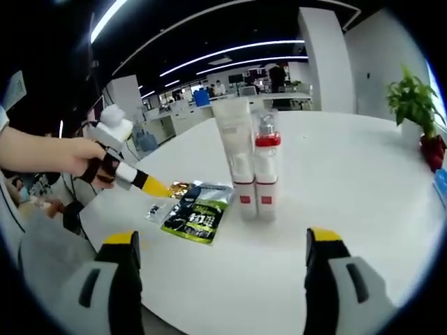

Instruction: Arrange the skincare products in the storage area until every visible bottle or jar stands upright without overlapping.

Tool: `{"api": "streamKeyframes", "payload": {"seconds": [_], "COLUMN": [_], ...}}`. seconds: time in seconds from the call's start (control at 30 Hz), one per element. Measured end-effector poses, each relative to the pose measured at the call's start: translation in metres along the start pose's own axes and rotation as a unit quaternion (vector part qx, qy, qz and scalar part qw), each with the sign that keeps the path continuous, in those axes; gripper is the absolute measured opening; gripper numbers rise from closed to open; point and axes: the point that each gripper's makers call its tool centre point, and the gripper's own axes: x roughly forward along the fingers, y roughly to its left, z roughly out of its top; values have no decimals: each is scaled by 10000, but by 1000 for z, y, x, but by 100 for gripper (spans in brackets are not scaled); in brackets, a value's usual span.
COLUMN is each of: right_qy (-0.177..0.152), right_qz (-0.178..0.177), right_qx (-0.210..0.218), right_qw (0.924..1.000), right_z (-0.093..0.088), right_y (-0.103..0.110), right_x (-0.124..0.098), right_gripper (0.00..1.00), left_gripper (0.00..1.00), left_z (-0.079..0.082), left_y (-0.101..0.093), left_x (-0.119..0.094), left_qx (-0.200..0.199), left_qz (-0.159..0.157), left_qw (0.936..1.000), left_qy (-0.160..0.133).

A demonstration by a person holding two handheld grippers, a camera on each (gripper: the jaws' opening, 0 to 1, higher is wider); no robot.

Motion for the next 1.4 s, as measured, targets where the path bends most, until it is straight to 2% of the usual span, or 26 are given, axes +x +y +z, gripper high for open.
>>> {"api": "streamKeyframes", "payload": {"seconds": [0.23,0.3,0.53,0.67,0.77,0.87,1.0,1.2,1.4], "right_qy": [-33,-56,-179,-296,-459,-512,-511,-515,-533], "right_qz": [18,20,-40,-73,-107,-136,-109,-30,1], "right_qx": [-105,-155,-232,-190,-156,-142,-166,-228,-254], "right_qw": [9999,9999,9996,9994,9988,9985,9985,9984,9983], "right_z": [5,8,17,21,27,28,29,31,29], "right_y": [3,4,3,4,4,5,9,19,26], "right_x": [-2,-5,-17,-24,-29,-33,-35,-40,-42], "right_gripper": [99,99,99,99,99,99,99,99,99], "left_gripper": [94,97,97,97,97,97,97,97,97], "left_z": [-15,-16,-20,-29,-38,-49,-55,-64,-79], "left_y": [-16,-17,-26,-28,-27,-26,-25,-21,-27], "left_x": [-13,-15,-37,-53,-64,-75,-86,-98,-106], "left_qx": [436,531,890,1032,899,839,882,935,891], "left_qz": [-303,-338,-436,-484,-466,-461,-447,-446,-558], "left_qw": [9984,9977,9936,9909,9904,9892,9859,9838,9817], "left_qy": [-197,-233,-548,-719,-939,-1114,-1347,-1466,-1588]}}
